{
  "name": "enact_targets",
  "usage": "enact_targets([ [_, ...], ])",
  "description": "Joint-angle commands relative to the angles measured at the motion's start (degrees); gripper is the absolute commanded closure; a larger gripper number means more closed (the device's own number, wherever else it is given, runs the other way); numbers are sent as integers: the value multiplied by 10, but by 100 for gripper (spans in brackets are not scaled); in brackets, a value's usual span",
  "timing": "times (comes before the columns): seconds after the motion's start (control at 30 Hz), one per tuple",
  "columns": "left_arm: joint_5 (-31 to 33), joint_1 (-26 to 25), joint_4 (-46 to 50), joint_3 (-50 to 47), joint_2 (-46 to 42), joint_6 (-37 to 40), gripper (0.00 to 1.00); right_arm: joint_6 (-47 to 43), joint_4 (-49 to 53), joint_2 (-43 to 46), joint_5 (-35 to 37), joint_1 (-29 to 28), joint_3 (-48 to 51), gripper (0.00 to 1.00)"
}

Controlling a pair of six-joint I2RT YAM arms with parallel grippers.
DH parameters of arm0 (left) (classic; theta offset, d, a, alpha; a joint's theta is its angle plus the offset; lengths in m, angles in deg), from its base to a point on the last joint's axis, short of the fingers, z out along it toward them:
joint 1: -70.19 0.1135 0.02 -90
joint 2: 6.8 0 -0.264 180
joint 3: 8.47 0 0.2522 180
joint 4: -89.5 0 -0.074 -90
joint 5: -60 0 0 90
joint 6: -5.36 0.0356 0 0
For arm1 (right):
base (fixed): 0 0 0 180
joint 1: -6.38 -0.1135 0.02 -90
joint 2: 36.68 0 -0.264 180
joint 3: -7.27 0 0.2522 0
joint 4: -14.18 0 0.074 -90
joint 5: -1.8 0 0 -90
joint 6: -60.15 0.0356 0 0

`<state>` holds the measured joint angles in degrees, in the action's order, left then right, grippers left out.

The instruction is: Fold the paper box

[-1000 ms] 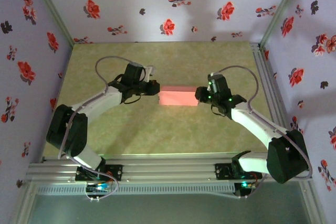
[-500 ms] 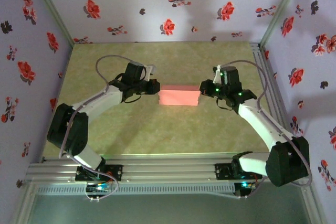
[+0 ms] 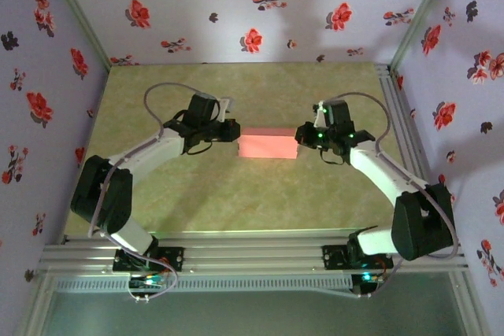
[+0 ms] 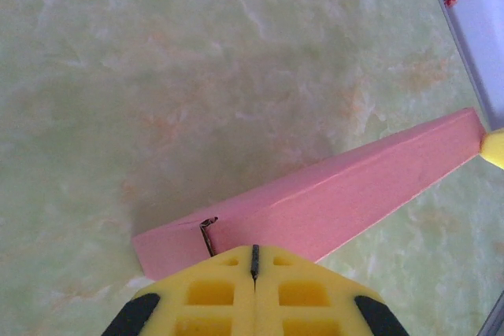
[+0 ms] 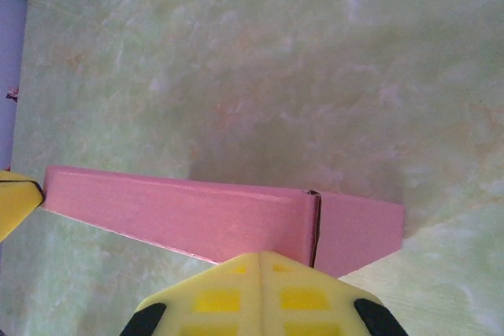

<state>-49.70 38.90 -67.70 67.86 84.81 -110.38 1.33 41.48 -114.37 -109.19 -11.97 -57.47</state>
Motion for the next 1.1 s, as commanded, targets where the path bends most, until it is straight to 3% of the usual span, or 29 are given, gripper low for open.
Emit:
enact_targets([
  [0.0,38,-4,73,-33,26,13,100,7,8,-7,27,4,29,100],
  [0.27,47,-4,49,-83,9,0,100,5,15,7,35,3,59,100],
  [0.57,50,-21,34,-144,-72,-40,100,11,37,64,6,3,83,100],
  [0.83,73,-57,11,-216,-140,-93,100,41,60,175,-8,1,149,100],
  [0.93,77,-61,9,-223,-162,-104,100,39,87,209,-2,2,148,100],
  [1.07,78,-60,14,-201,-174,-99,98,21,104,192,-7,2,119,96],
])
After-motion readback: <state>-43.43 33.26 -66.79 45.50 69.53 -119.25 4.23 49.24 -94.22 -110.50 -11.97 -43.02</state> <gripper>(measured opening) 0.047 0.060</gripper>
